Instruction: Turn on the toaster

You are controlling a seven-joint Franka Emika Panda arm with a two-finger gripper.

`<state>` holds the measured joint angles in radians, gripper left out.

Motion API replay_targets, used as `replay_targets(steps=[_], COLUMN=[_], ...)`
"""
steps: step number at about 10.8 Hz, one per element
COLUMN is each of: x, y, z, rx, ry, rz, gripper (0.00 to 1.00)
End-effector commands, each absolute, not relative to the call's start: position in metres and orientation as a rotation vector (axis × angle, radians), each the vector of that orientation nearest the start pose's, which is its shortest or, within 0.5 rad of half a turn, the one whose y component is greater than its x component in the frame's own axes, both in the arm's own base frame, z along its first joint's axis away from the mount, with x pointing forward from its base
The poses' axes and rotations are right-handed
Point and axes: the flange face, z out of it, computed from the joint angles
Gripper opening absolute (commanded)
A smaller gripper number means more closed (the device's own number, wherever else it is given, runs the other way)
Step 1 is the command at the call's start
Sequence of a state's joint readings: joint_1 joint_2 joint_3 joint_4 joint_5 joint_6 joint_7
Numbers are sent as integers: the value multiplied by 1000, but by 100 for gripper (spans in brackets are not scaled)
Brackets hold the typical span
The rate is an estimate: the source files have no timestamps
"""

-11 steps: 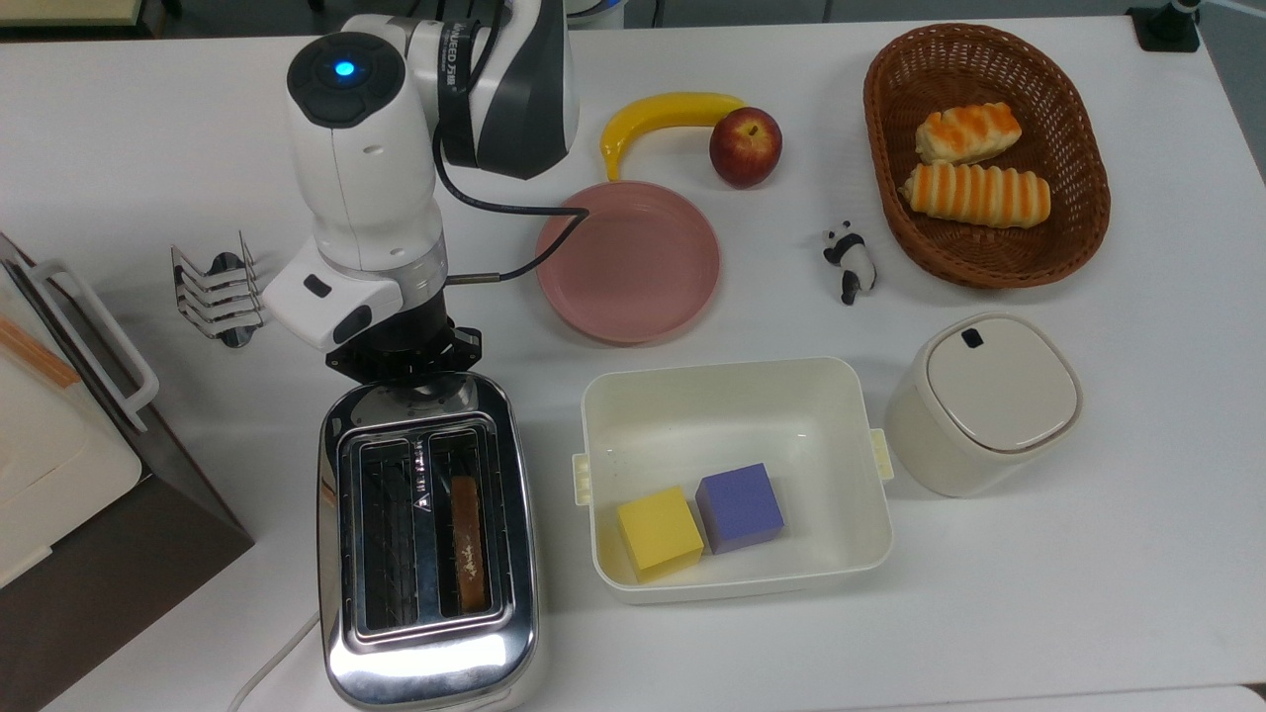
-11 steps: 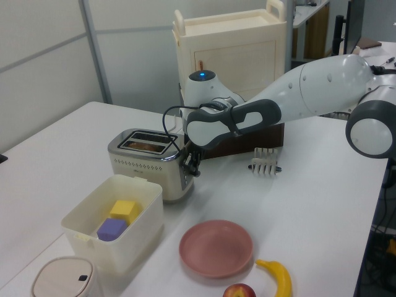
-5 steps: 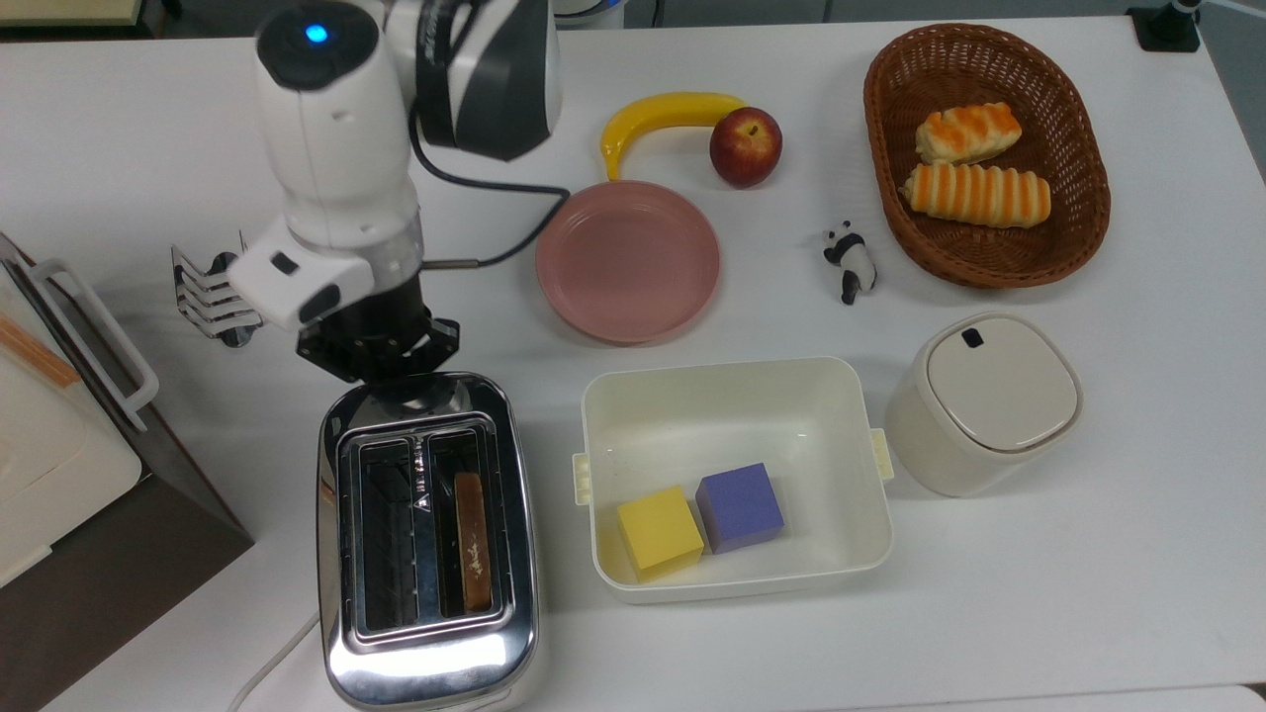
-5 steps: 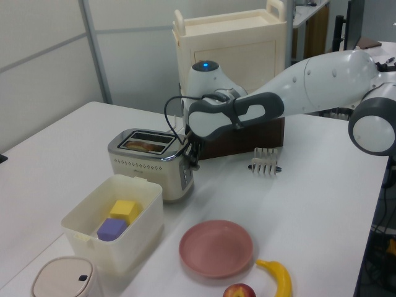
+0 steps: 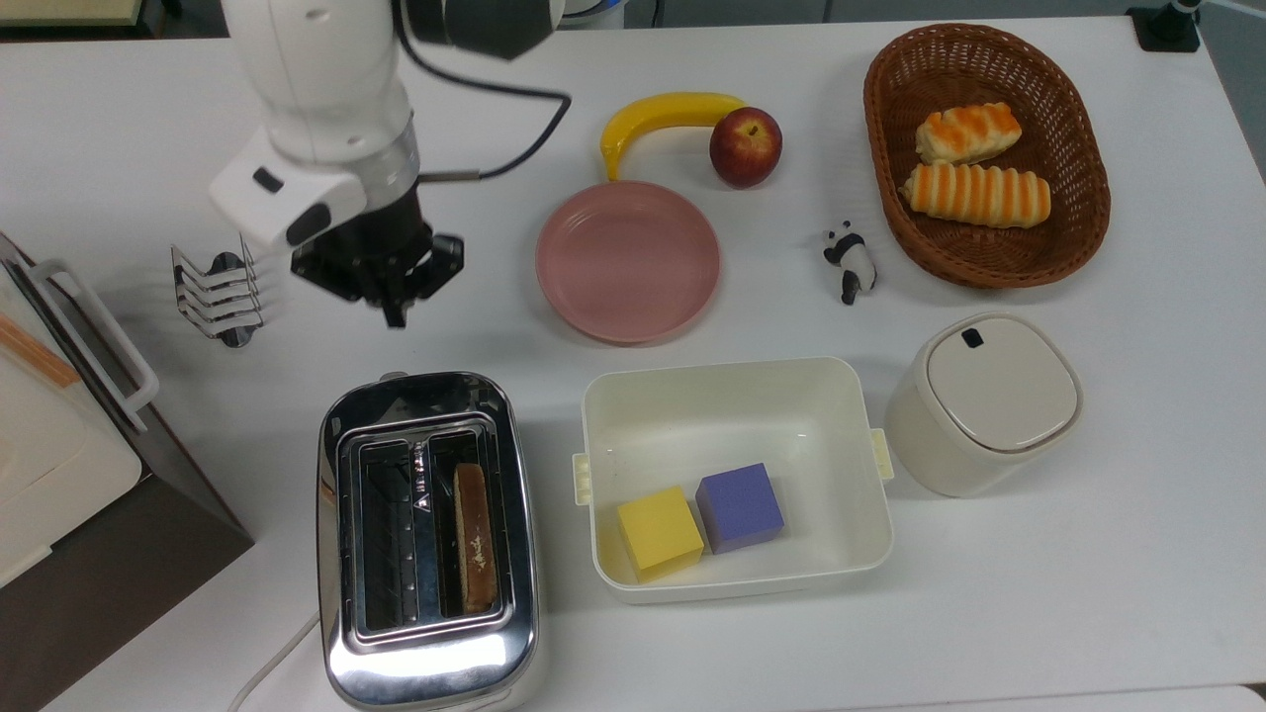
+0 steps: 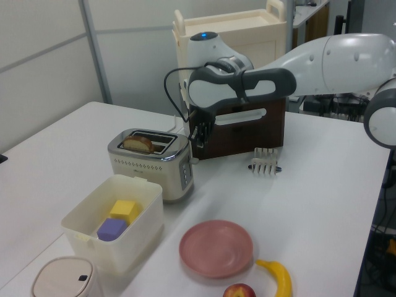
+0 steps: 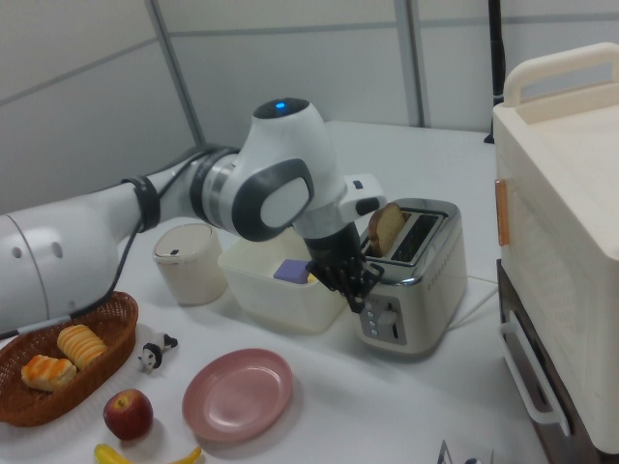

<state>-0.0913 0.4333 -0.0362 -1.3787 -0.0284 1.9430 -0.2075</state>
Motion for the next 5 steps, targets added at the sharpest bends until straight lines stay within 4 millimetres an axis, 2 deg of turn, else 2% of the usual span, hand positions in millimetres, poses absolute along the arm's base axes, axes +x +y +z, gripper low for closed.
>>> replay_targets(steps=[1,3,5], x=[672,658,634], y=[-70,-43,-27], z=[505,528,554], rx=[-3196,-3211,-3211], ry=[-104,-112,-143], rz=[-82,-35,55], gripper=[0,0,0])
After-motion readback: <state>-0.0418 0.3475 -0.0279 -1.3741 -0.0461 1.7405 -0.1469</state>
